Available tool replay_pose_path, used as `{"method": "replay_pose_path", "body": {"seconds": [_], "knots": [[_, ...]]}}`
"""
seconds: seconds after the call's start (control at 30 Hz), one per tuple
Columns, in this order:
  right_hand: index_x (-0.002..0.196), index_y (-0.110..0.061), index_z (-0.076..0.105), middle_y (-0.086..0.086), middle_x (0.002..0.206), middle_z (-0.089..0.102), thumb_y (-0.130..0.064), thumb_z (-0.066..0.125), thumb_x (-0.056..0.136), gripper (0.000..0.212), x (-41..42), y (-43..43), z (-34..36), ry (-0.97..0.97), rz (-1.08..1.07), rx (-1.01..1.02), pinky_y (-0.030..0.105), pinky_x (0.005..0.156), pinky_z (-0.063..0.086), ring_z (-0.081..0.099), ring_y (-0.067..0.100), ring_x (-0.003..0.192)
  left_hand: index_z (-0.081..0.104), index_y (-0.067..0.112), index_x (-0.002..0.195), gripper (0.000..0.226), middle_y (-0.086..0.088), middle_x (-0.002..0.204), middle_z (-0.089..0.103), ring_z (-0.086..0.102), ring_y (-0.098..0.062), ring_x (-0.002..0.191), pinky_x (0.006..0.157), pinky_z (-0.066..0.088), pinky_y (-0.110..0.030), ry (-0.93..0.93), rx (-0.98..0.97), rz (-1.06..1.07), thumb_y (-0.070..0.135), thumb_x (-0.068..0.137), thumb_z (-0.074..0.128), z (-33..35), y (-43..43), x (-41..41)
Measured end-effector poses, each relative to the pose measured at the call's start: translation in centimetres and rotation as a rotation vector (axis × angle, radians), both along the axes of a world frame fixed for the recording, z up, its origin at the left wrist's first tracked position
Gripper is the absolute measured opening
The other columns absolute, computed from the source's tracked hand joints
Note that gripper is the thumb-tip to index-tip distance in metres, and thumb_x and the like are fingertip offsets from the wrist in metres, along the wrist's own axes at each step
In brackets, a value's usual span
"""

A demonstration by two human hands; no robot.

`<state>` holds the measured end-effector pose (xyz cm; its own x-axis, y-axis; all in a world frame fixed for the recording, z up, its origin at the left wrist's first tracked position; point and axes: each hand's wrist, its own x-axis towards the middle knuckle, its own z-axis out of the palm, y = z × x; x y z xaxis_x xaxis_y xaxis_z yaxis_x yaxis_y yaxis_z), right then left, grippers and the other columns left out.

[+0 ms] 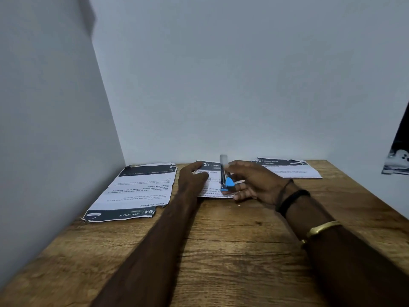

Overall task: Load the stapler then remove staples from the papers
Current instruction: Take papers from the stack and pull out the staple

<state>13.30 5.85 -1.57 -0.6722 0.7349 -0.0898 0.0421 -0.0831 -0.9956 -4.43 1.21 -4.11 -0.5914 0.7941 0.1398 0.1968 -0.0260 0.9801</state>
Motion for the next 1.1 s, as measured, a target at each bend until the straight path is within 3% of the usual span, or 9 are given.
{"method": "replay_pose_path", "body": {"seconds": [0.1, 0.2, 0.33, 0.5, 0.6, 0.67, 0.83, 0.93, 1.1], "knots": [[0.105, -0.018, 0.063, 0.019, 0.101, 0.076, -0.036, 0.064, 0.098, 0.018, -0.8, 0.4, -0.1, 0.168, -0.076, -0.105, 0.037, 0.060, 0.064, 0.075, 0.044, 0.092, 0.068, 0.011, 0.130, 0.049, -0.008, 0.137, 0.065, 0.062, -0.024, 0.123, 0.112, 0.047, -0.039, 0.048, 0.022, -0.004, 0.000, 0.083, 0.063, -0.1, -0.3, 0.2], [0.110, -0.009, 0.060, 0.027, 0.106, 0.068, -0.016, 0.062, 0.099, 0.013, -2.1, 1.0, -0.1, 0.305, -0.194, -0.121, 0.042, 0.074, 0.065, 0.075, 0.042, 0.091, 0.077, 0.008, 0.114, 0.030, -0.011, 0.120, 0.074, 0.069, -0.027, 0.113, 0.105, 0.053, -0.045, -0.018, 0.106, 0.046, 0.001, 0.085, 0.067, -0.5, -0.3, 0.3], [0.109, 0.001, 0.062, 0.027, 0.111, 0.065, -0.001, 0.064, 0.096, 0.013, -3.9, 1.7, -0.2, 0.370, -0.248, -0.014, 0.041, 0.081, 0.064, 0.075, 0.037, 0.093, 0.081, 0.011, 0.102, 0.025, -0.007, 0.103, 0.079, 0.074, -0.021, 0.099, 0.095, 0.059, -0.044, -0.003, 0.159, 0.114, 0.001, 0.083, 0.069, -0.6, -0.3, 0.5], [0.125, -0.011, 0.061, 0.013, 0.119, 0.071, -0.011, 0.068, 0.096, 0.030, -5.1, 1.6, -0.2, 0.244, -0.296, 0.356, 0.038, 0.068, 0.061, 0.073, 0.032, 0.098, 0.083, 0.015, 0.096, 0.024, -0.003, 0.096, 0.081, 0.073, -0.010, 0.088, 0.083, 0.055, -0.019, 0.159, 0.194, 0.154, 0.001, 0.083, 0.068, -0.8, -0.2, 0.7], [0.124, -0.012, 0.062, 0.010, 0.118, 0.072, -0.010, 0.069, 0.095, 0.030, -5.5, 1.5, -0.1, 0.260, -0.326, 0.464, 0.032, 0.057, 0.052, 0.070, 0.023, 0.092, 0.083, 0.015, 0.097, 0.023, -0.002, 0.097, 0.081, 0.070, -0.003, 0.084, 0.072, 0.044, -0.001, 0.229, 0.192, 0.158, 0.003, 0.084, 0.068, -0.9, -0.2, 0.7], [0.123, -0.008, 0.062, 0.013, 0.117, 0.072, -0.006, 0.068, 0.094, 0.029, -5.7, 1.5, 0.0, 0.275, -0.326, 0.510, 0.024, 0.058, 0.052, 0.070, 0.022, 0.093, 0.083, 0.015, 0.099, 0.023, -0.003, 0.098, 0.081, 0.067, 0.000, 0.080, 0.067, 0.041, 0.004, 0.241, 0.193, 0.147, 0.003, 0.085, 0.068, -0.8, -0.3, 0.9], [0.124, -0.002, 0.062, 0.020, 0.119, 0.071, 0.002, 0.067, 0.093, 0.032, -6.1, 1.6, -0.1, 0.231, -0.325, 0.572, 0.048, 0.090, 0.060, 0.069, 0.031, 0.111, 0.082, 0.015, 0.100, 0.024, -0.003, 0.097, 0.081, 0.070, -0.006, 0.084, 0.067, 0.040, 0.003, 0.300, 0.193, 0.146, 0.004, 0.087, 0.066, -0.8, -0.4, 1.3], [0.123, -0.002, 0.064, 0.018, 0.113, 0.072, 0.002, 0.066, 0.093, 0.030, -6.0, 1.5, -0.1, 0.216, -0.301, 0.566, 0.047, 0.089, 0.061, 0.070, 0.028, 0.103, 0.083, 0.014, 0.093, 0.021, -0.003, 0.092, 0.081, 0.072, -0.009, 0.085, 0.070, 0.043, -0.003, 0.287, 0.192, 0.144, 0.005, 0.088, 0.066, -0.7, -0.5, 1.2], [0.115, -0.006, 0.067, 0.022, 0.105, 0.074, 0.000, 0.068, 0.093, 0.023, -5.9, 1.4, -0.1, 0.200, -0.324, 0.561, 0.051, 0.089, 0.061, 0.072, 0.038, 0.103, 0.084, 0.017, 0.082, 0.022, 0.002, 0.083, 0.081, 0.071, -0.007, 0.078, 0.074, 0.049, -0.015, 0.249, 0.188, 0.133, 0.005, 0.088, 0.065, -0.7, -0.4, 1.3]]}}
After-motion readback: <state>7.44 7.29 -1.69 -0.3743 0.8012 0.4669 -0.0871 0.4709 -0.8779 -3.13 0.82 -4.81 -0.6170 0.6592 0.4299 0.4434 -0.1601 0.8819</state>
